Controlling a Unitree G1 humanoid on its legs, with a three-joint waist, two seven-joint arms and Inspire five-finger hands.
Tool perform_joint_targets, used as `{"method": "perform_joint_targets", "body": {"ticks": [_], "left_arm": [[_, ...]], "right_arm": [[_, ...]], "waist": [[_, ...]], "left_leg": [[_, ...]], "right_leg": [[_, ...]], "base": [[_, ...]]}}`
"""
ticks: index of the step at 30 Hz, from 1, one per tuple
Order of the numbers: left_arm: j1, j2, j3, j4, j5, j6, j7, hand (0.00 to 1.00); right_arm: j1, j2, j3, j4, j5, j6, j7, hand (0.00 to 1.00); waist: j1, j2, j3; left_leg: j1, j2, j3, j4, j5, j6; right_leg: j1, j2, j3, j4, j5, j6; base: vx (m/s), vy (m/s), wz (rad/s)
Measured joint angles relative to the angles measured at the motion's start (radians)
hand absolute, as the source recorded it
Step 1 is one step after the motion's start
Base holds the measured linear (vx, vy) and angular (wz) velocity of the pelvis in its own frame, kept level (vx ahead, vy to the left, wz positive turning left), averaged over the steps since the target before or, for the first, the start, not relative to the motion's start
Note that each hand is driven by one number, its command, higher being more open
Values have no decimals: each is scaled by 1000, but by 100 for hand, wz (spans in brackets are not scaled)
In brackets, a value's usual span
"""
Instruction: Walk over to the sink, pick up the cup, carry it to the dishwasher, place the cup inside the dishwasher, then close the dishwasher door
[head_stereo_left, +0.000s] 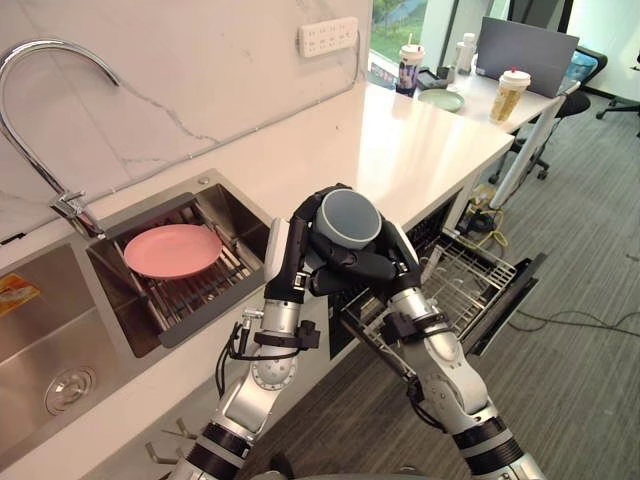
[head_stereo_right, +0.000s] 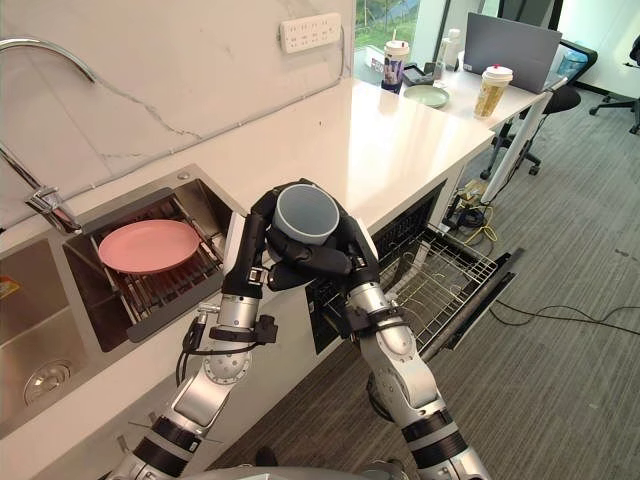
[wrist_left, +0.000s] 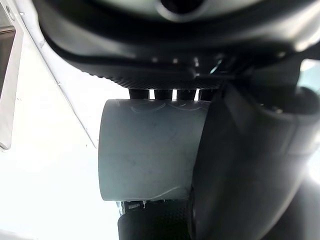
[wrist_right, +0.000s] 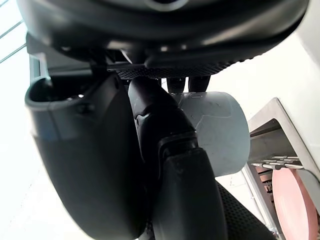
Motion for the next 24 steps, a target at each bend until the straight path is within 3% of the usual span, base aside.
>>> {"method": "perform_joint_targets", "body": {"ticks": [2,3,12,18,24], "left_arm": [[0,0,0,0,-10,-1,-8,0],[0,1,0,-1,-20,-1,-14,100],[0,8,-38,-2,-59,-23,-58,100],[29,13,-129,-4,-27,-46,-95,100],[40,13,-129,-31,-6,-56,-106,100]], "right_arm": [[0,0,6,6,0,-14,-9,0],[0,0,14,7,-1,-23,-23,0],[-1,30,26,10,-36,-131,-196,0],[-8,110,-112,10,-41,-225,-356,0],[3,113,-227,9,-20,-295,-416,0]], "waist": [[0,0,0],[0,0,0],[-1,0,0],[-2,0,0],[-6,0,0]], "left_leg": [[0,0,0,0,0,0],[0,0,0,0,0,0],[0,0,2,0,0,0],[1,-1,11,0,0,0],[3,-1,13,0,0,0]], "right_leg": [[0,0,0,0,0,0],[0,0,0,-1,0,0],[0,1,3,-6,3,0],[0,2,13,-19,13,0],[0,3,16,-19,14,0]], "base": [[0,0,0],[0,0,0],[0,0,0],[-1,0,-4],[-1,0,-1]]}}
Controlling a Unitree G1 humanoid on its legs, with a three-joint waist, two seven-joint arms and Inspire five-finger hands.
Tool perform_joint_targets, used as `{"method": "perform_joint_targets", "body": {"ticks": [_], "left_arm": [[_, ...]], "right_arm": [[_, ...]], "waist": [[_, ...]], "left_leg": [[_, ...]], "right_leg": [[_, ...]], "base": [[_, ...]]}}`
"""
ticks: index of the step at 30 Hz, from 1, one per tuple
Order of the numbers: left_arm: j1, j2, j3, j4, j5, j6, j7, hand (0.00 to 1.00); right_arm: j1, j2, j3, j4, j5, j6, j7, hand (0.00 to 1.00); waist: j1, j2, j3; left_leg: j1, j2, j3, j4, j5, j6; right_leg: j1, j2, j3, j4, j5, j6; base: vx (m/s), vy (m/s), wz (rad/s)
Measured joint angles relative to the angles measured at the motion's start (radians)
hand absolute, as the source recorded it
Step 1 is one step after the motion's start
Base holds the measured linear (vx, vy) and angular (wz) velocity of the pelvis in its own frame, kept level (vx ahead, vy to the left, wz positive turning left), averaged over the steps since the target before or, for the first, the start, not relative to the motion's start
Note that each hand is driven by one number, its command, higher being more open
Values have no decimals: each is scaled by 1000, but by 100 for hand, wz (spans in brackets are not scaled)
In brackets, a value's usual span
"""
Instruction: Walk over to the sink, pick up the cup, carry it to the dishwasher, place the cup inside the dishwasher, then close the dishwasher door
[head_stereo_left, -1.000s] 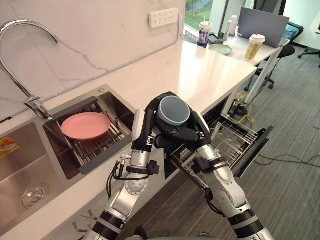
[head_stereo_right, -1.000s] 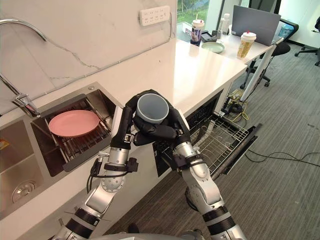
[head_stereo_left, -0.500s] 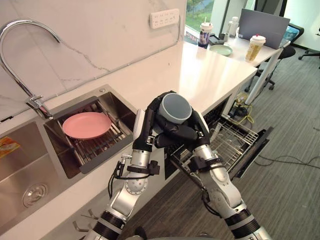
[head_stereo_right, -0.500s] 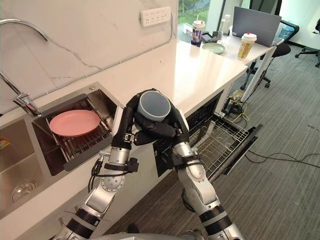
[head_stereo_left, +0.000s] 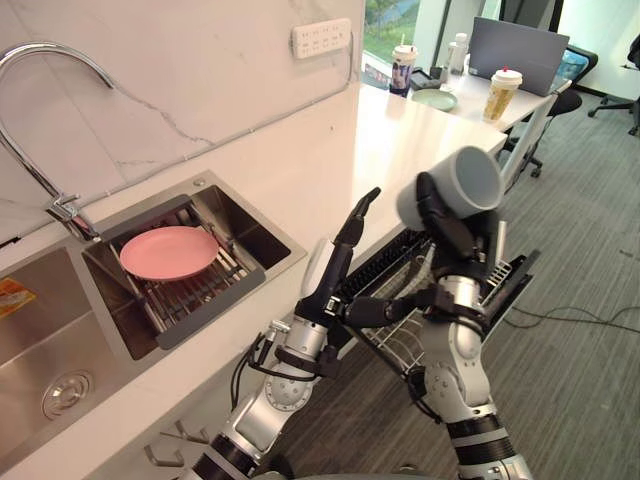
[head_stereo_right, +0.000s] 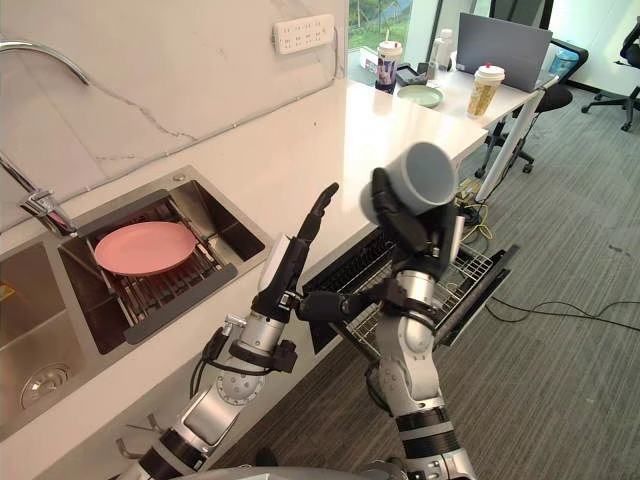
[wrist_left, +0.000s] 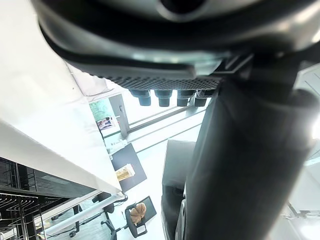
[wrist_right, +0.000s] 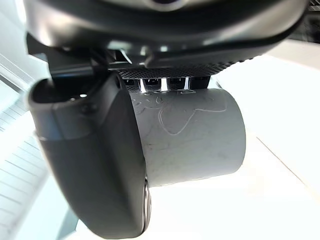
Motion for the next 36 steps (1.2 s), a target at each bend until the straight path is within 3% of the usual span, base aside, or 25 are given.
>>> {"method": "perform_joint_targets", "body": {"ticks": [4,7,11,14,17,21,25,30,36], "left_arm": [[4,-2,5,-61,-7,-9,-5,100],[18,-20,21,-65,-141,-6,-109,100],[108,-43,21,-27,-448,141,-325,100],[191,-58,16,96,-526,239,-408,100],[264,-64,14,230,-587,297,-432,100],[331,-62,41,363,-589,309,-432,100],[344,-64,86,414,-480,264,-360,100],[324,-61,223,571,-383,266,-246,100],[317,-29,332,662,-277,316,-168,100]], "right_arm": [[31,2,-33,0,1,-6,-4,0],[50,2,-62,0,-3,-6,-16,0],[54,-5,-161,-2,-26,10,-24,0],[70,-27,-235,-2,-52,36,-24,0],[94,-56,-303,6,-52,55,-23,0],[95,-94,-404,82,-51,62,-21,0],[110,-101,-449,156,-42,87,17,0],[149,-125,-405,233,-50,223,222,0],[136,-135,-324,393,-143,323,297,0]], "waist": [[1,0,0],[3,0,0],[3,0,0],[3,0,0],[3,-1,1],[4,-4,3],[4,-5,4],[5,-4,4],[43,-1,8]], "left_leg": [[0,0,-2,0,0,0],[0,-1,-5,0,0,0],[-3,-4,-11,-10,2,1],[-12,-6,-18,-15,4,1],[-22,-6,-28,-15,4,1],[-24,-6,-40,-15,4,1],[-21,-4,-41,-16,5,0],[-20,-3,-55,-17,8,-4],[-35,-11,-87,-17,11,-1]], "right_leg": [[1,0,-2,-1,0,0],[4,0,-6,-1,0,0],[4,-2,-14,-2,-3,1],[-2,-2,-23,-2,-5,5],[-4,-2,-36,-2,-6,7],[4,-2,-48,-2,-8,8],[7,-2,-49,0,-10,7],[17,4,-60,-11,-13,1],[34,4,-98,-31,-8,8]], "base": [[0,0,0],[0,0,3],[1,0,5],[15,-3,8],[54,-20,12],[17,-14,10],[0,0,0],[-10,-6,4],[25,-8,17]]}}
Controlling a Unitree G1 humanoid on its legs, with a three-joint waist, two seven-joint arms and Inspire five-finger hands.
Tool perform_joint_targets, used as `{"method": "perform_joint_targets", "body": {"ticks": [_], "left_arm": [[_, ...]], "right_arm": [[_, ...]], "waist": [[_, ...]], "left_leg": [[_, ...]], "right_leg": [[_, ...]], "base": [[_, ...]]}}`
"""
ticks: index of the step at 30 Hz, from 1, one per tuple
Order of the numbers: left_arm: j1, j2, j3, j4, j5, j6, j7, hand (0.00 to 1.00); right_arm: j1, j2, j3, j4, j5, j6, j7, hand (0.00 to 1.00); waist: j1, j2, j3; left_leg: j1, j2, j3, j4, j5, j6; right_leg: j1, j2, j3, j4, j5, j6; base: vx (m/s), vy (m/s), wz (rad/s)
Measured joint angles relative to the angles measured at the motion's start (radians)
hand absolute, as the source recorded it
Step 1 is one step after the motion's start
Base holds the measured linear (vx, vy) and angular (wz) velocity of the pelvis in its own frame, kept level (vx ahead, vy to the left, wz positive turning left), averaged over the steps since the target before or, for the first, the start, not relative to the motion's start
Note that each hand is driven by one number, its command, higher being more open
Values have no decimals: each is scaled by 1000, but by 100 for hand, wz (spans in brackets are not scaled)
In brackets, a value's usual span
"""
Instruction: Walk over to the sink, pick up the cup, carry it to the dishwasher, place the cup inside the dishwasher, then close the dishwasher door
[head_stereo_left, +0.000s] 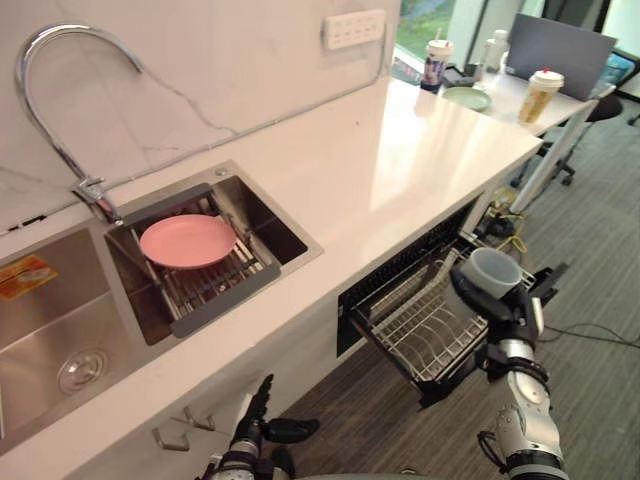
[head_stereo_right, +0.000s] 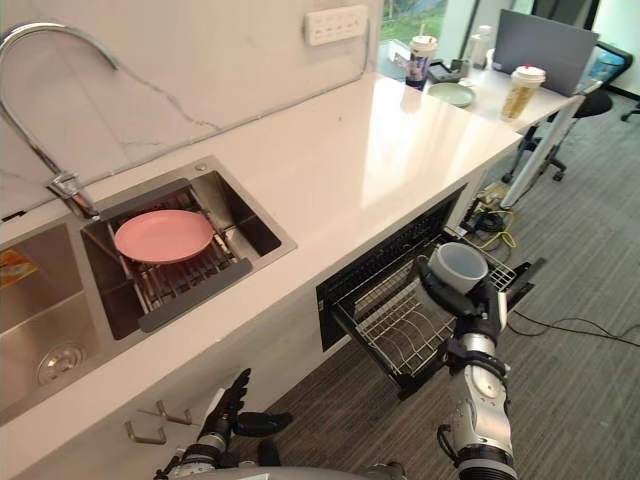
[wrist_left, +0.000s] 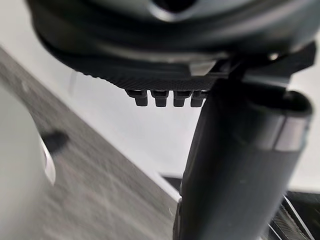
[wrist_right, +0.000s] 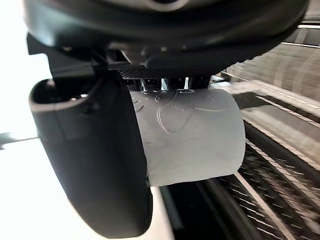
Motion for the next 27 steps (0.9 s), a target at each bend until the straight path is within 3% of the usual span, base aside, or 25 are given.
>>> {"method": "perform_joint_targets", "body": {"ticks": [6,10,15,18,24,27], "left_arm": [[-21,-12,84,18,-24,73,-7,100],[-37,-27,115,36,-54,101,-28,100],[-50,-40,170,32,-168,148,-45,100],[-50,-32,214,74,-233,193,-44,100],[-86,-53,286,83,-409,224,-68,100],[-89,-55,302,83,-423,227,-68,100]], "right_arm": [[-61,-23,-1,78,-78,40,-5,0],[-112,-77,-5,122,-127,68,-16,0],[-241,-163,-32,209,-194,120,-31,0],[-319,-215,-45,273,-221,155,-27,0],[-398,-292,-53,351,-262,184,-27,0],[-424,-305,-47,355,-314,185,-26,0]], "waist": [[12,8,35],[11,31,65],[13,96,160],[20,121,218],[45,122,305],[47,122,316]], "left_leg": [[-9,-6,-34,0,7,3],[-28,-10,-60,1,17,7],[-73,-7,-102,7,40,10],[-112,-2,-111,24,41,12],[-170,-7,-151,30,60,13],[-201,-13,-171,43,61,14]], "right_leg": [[17,0,-36,-5,1,0],[17,0,-61,-4,0,0],[-2,4,-97,16,-1,0],[-51,-9,-97,74,-22,-2],[-131,-49,-117,220,-94,-9],[-161,-69,-124,270,-121,-9]], "base": [[22,-5,18],[-23,1,20],[-58,7,24],[-50,4,9],[-32,-24,21],[-31,-32,24]]}}
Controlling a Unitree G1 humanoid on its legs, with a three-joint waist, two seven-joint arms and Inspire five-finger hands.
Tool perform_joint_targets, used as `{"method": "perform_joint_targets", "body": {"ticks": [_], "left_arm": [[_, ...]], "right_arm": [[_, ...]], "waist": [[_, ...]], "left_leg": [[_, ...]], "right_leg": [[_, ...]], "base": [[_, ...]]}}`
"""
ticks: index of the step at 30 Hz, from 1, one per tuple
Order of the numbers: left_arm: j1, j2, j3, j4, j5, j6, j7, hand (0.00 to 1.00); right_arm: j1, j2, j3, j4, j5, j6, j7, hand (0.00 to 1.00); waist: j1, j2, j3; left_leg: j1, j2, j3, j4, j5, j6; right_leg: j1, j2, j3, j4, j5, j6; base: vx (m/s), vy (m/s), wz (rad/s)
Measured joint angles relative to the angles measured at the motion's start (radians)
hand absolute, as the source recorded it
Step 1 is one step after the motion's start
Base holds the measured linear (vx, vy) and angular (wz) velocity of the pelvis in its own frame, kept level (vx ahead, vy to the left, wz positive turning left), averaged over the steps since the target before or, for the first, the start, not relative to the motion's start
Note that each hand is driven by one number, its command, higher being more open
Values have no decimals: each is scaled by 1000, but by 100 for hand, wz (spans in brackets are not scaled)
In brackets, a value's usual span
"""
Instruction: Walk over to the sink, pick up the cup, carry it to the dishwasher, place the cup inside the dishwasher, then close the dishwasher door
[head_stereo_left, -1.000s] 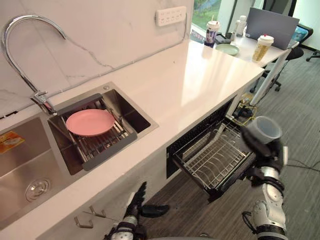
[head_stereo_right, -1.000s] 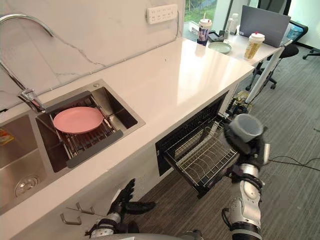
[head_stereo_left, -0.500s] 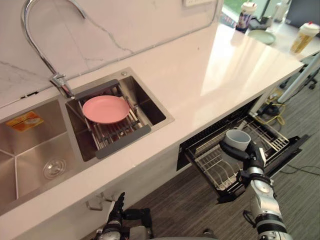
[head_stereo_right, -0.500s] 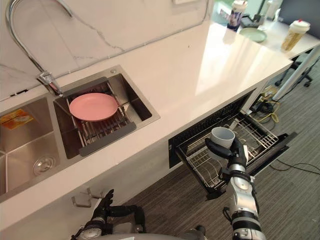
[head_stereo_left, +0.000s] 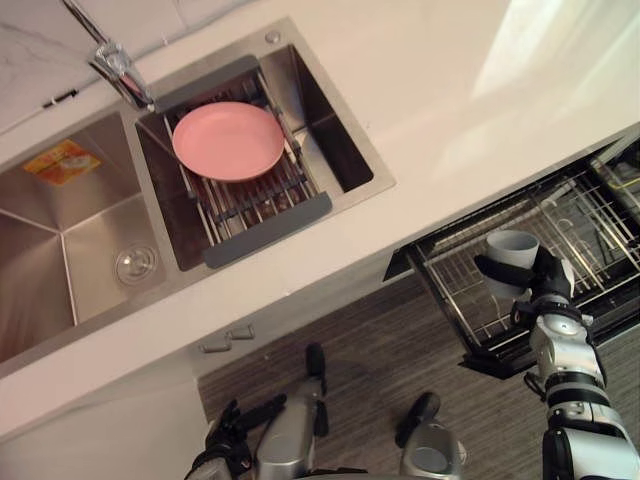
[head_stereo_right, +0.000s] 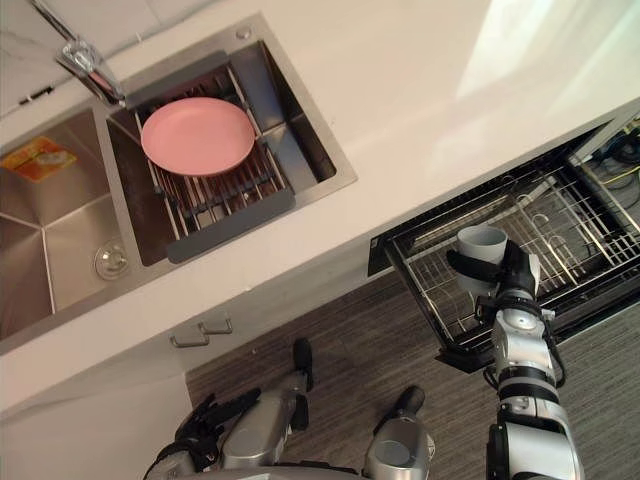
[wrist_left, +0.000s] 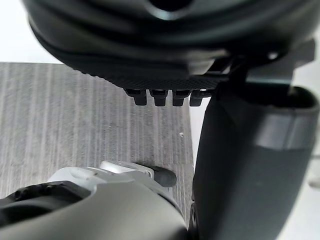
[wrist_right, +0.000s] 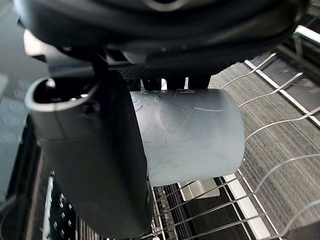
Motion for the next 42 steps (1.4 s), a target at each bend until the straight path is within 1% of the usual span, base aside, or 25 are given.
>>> {"method": "perform_joint_targets", "body": {"ticks": [1,2,4,6,7,10,12,14,16,18,22,24,27,28,30,31,33,34,35,37,39,42], "left_arm": [[-5,0,4,-1,0,1,0,100],[-15,0,9,-1,2,11,0,100],[-25,-1,14,0,-5,22,0,100],[-35,0,18,4,-26,32,0,100],[-43,1,20,13,-39,34,0,100],[-72,3,32,45,-64,38,1,100],[-88,6,39,78,-68,50,3,100],[-88,8,43,85,-66,57,3,100],[-95,13,43,108,-55,57,3,100],[-104,23,43,112,-28,57,3,100],[-106,33,43,115,-20,60,3,100],[-106,41,42,116,-18,63,3,100],[-104,51,42,120,-6,62,0,100],[-100,59,42,120,-5,64,-1,100],[-96,61,42,119,-5,64,-1,100],[-89,60,43,117,-5,64,-1,100],[-64,58,43,113,-5,64,-3,100],[-47,55,43,110,-4,64,-5,100],[-18,48,46,109,12,61,-8,100],[4,40,54,109,18,60,-8,100],[27,38,54,109,36,60,-7,100],[48,37,53,109,61,59,-6,100]], "right_arm": [[-13,-12,8,16,-20,3,5,0],[-32,-27,22,48,-23,9,5,0],[-68,-42,46,103,-22,12,5,0],[-108,-44,61,146,-21,12,4,0],[-130,-44,72,164,-20,12,4,100],[-169,-50,94,194,-15,23,32,100],[-184,-59,127,197,1,46,68,100],[-196,-67,135,202,33,67,93,100],[-209,-78,158,210,58,92,123,100],[-211,-78,164,218,66,122,155,100],[-203,-58,171,233,81,124,151,100],[-169,-20,174,224,111,99,111,100],[-117,33,173,180,144,71,69,100],[-60,77,169,126,163,52,41,100],[-10,110,159,82,169,35,16,100],[43,138,146,39,170,20,-12,100],[123,168,109,-18,169,10,-39,100],[158,179,87,-50,168,-5,-52,100],[210,189,51,-107,164,-35,-67,100],[259,190,11,-171,159,-57,-73,100],[321,190,-41,-261,131,-89,-79,100],[367,192,-72,-327,131,-124,-85,100]], "waist": [[0,0,7],[8,0,12],[26,1,14],[33,2,16],[38,3,17],[44,4,33],[55,4,38],[59,2,41],[59,1,42],[59,-7,47],[58,-16,53],[56,-21,53],[56,-30,46],[55,-41,36],[51,-47,27],[47,-52,19],[39,-57,-12],[33,-59,-26],[24,-62,-49],[16,-63,-82],[-3,-63,-120],[-11,-62,-154]], "left_leg": [[-12,-6,-16,12,0,0],[-19,-10,-28,18,0,0],[-36,-12,-36,27,0,-1],[-63,-13,-46,38,2,-3],[-78,-13,-50,45,3,-4],[-96,-18,-68,54,7,-7],[-103,-19,-74,54,10,-9],[-104,-20,-77,56,11,-10],[-103,-19,-76,56,12,-11],[-94,-15,-75,56,13,-13],[-56,-5,-67,44,13,-18],[-22,8,-58,44,6,-28],[7,23,-39,44,-2,-38],[22,37,-23,45,-9,-46],[30,46,-16,51,-16,-50],[44,53,-13,54,-23,-54],[61,63,-5,57,-34,-58],[71,68,3,57,-40,-59],[88,77,23,58,-49,-61],[95,84,35,58,-54,-62],[109,94,44,61,-60,-64],[116,110,55,76,-66,-69]], "right_leg": [[-4,-9,0,23,-16,0],[-8,-16,0,45,-32,0],[-27,-24,1,72,-48,-1],[-51,-33,-1,103,-63,-4],[-69,-38,0,120,-71,-6],[-85,-47,3,153,-92,-8],[-97,-51,13,172,-105,-12],[-101,-53,26,185,-116,-13],[-106,-52,38,193,-123,-14],[-104,-51,41,204,-131,-17],[-75,-41,49,199,-135,-19],[-42,-23,62,174,-134,-18],[-20,-6,78,158,-133,-18],[-12,10,92,145,-130,-19],[-3,21,97,131,-125,-20],[17,32,100,111,-119,-20],[44,51,104,75,-103,-19],[57,61,109,52,-93,-18],[76,77,124,12,-73,-18],[88,92,134,-26,-54,-17],[111,111,140,-74,-31,-18],[126,131,151,-102,-14,-25]], "base": [[-29,-31,38],[-57,-40,37],[-78,-47,19],[-65,-43,14],[-57,-35,11],[-75,-46,19],[-75,-50,11],[-59,-45,5],[-65,-54,-1],[-61,-61,-4],[-45,-64,-9],[-38,-64,-15],[-25,-78,-25],[-5,-87,-31],[15,-62,-23],[35,-56,-20],[41,-44,-19],[44,-24,-32],[37,-21,-38],[16,-14,-30],[-21,-21,-17],[-54,-24,-14]]}}
